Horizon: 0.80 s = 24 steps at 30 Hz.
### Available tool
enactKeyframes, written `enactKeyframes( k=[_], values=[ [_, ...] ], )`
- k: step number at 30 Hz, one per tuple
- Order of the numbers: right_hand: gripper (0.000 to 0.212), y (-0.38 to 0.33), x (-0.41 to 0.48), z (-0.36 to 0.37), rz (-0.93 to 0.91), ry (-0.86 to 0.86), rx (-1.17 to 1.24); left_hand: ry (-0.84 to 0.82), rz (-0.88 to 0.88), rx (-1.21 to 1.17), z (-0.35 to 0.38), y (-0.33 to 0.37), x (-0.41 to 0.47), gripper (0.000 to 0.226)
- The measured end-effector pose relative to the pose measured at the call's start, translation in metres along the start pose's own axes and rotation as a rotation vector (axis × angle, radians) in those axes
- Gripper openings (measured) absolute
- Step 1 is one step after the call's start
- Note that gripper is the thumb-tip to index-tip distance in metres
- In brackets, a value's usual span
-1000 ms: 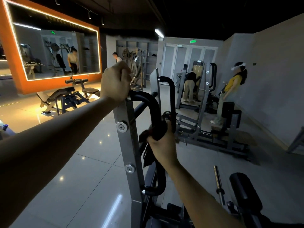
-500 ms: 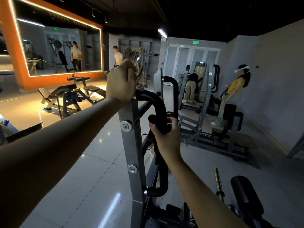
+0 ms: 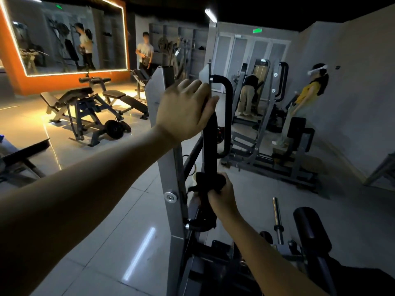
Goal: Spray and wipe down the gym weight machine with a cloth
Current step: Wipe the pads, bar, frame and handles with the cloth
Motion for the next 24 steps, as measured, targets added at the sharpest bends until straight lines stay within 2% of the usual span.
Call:
enactKeyframes(
  k=[3, 5, 9, 11, 14, 16, 20, 22, 24],
  values=[
    [0.043, -0.017, 0.004, 0.000, 0.017, 0.028, 0.034, 0.014, 0.006, 0.000, 0.002, 0.001, -0.002, 0.035],
    [0.041, -0.031, 0.003, 0.001, -0.026, 0.026, 0.054, 0.016, -0.003, -0.005, 0.004, -0.002, -0.003, 0.034],
    [0.059, -0.088, 0.030, 0.000, -0.143, 0.020, 0.142, 0.018, 0.001, -0.008, 0.003, -0.001, -0.002, 0.036],
    [0.049, -0.105, 0.038, 0.001, -0.209, 0.053, 0.142, 0.019, 0.006, -0.006, 0.003, -0.001, -0.003, 0.035],
    [0.018, -0.084, 0.036, 0.008, -0.244, 0.118, 0.059, 0.031, 0.005, -0.003, 0.004, -0.002, -0.003, 0.036],
    [0.012, -0.061, 0.033, 0.011, -0.228, 0.131, -0.021, 0.041, 0.008, -0.011, 0.005, -0.003, -0.003, 0.037],
    [0.010, -0.040, 0.033, 0.012, -0.208, 0.092, -0.075, 0.057, 0.026, -0.007, 0.005, -0.004, -0.004, 0.037],
    [0.018, -0.029, 0.022, 0.009, -0.159, 0.060, -0.078, 0.054, 0.027, -0.010, 0.006, -0.003, -0.004, 0.037],
    [0.036, -0.006, 0.009, 0.004, -0.079, 0.025, -0.126, 0.052, 0.021, -0.013, 0.006, -0.005, -0.003, 0.038]
  ],
)
Point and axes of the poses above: each hand's wrist, its own x-axis towards the middle knuckle, its own z-axis out of the palm, y = z × x, the point moved 1 cm from there along x, towards the middle knuckle, and after that the axes turned 1 degree about z, right-handed, at the moved point
